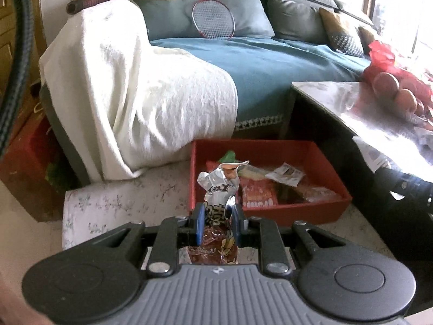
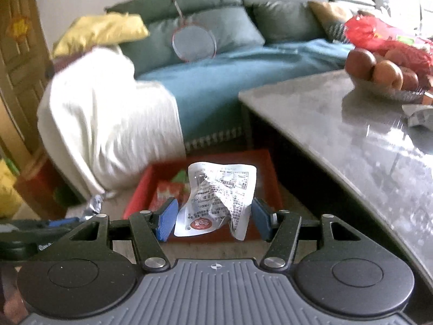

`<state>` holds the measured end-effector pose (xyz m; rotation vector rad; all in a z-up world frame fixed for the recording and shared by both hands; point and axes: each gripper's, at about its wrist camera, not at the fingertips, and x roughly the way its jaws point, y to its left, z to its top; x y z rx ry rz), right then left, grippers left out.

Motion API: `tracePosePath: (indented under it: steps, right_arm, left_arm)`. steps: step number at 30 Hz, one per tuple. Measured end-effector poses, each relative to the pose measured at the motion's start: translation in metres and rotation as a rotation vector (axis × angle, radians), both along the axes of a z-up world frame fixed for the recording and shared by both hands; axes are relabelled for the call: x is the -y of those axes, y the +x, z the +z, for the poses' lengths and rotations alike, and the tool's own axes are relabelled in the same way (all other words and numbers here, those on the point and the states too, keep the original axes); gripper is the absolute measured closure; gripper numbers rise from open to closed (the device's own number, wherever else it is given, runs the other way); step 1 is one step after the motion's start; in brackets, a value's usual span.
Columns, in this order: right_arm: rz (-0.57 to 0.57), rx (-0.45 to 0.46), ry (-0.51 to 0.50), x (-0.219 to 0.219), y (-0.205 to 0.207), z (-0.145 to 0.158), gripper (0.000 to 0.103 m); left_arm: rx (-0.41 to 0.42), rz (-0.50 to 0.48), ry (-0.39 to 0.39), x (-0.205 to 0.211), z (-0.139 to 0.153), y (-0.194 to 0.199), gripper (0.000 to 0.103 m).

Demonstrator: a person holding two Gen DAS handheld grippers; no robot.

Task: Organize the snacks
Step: 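Lift both held packets and carry them over the red box, then lower both packets into the red box and open both grippers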

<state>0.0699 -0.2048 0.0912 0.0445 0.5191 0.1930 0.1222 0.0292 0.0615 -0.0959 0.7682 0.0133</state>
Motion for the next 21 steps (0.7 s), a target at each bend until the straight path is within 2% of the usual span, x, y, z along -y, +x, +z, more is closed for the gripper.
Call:
tracePosePath:
  steps: [3,7,12,21]
  right_arm:
    - [-0.019,0.029,0.006,-0.001,0.004,0.006,0.036]
    - [-0.026,0.045,-0.001,-0.005,0.014,0.01,0.036]
    - [-0.012,0.065,-0.001,-0.012,0.02,0.015,0.036]
    - [-0.028,0.059,-0.022,-0.013,0.034,0.014,0.036]
  left_arm:
    - [0.009,0.007,-0.007,-0.002,0.004,0.007,0.088]
    - [0.034,0.027,0.035,0.0,0.008,0.016,0.088]
    - [0.036,0.023,0.036,0.003,0.009,0.028,0.088]
    - [0.043,0.029,0.057,0.006,0.01,0.043,0.088]
